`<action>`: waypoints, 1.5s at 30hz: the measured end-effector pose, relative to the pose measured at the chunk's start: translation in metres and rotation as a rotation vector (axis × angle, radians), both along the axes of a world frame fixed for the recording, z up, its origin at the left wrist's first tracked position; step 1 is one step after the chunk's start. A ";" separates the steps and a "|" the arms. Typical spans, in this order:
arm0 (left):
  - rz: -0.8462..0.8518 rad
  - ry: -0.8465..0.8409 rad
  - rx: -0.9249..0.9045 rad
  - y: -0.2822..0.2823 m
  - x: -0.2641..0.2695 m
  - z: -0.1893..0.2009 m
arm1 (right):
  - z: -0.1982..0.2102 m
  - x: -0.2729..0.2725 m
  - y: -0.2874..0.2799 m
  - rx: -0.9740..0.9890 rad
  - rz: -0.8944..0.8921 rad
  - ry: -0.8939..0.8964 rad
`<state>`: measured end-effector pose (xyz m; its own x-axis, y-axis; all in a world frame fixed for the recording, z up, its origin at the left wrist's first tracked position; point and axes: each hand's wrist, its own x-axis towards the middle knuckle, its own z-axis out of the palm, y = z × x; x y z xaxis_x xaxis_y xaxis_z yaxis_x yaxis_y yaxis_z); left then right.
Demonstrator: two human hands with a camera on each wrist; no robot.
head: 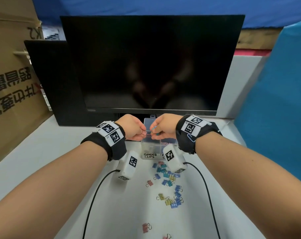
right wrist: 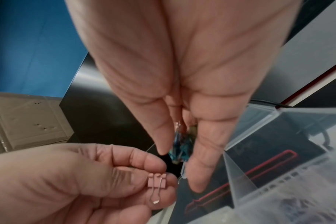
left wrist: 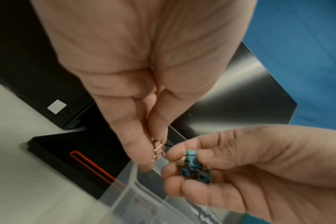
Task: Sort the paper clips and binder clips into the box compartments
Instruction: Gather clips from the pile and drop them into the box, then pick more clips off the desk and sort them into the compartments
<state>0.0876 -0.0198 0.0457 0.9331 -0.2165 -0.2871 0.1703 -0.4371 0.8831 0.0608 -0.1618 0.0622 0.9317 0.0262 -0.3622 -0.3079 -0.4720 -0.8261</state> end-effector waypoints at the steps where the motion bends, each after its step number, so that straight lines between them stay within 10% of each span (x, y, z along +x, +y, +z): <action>1: -0.013 -0.011 0.001 0.002 0.000 -0.001 | 0.001 0.002 0.002 0.006 -0.005 0.003; 16: -0.101 -0.440 0.358 0.000 -0.014 -0.004 | 0.021 -0.041 -0.014 0.015 -0.045 0.000; 25: -0.326 -0.584 0.401 -0.008 -0.053 -0.002 | -0.004 -0.086 -0.033 -0.879 0.384 -0.020; 32: -0.679 -0.442 0.886 -0.016 -0.094 -0.032 | -0.042 -0.113 -0.025 -0.961 0.414 -0.009; 45: -0.714 -0.341 0.788 -0.013 -0.118 -0.035 | -0.047 -0.142 -0.018 -0.969 0.573 -0.074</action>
<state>-0.0304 -0.0323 0.0111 0.7234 -0.6047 -0.3331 -0.5421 -0.7963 0.2684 -0.0816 -0.1801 0.0149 0.8926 0.1949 -0.4065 0.1949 -0.9799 -0.0420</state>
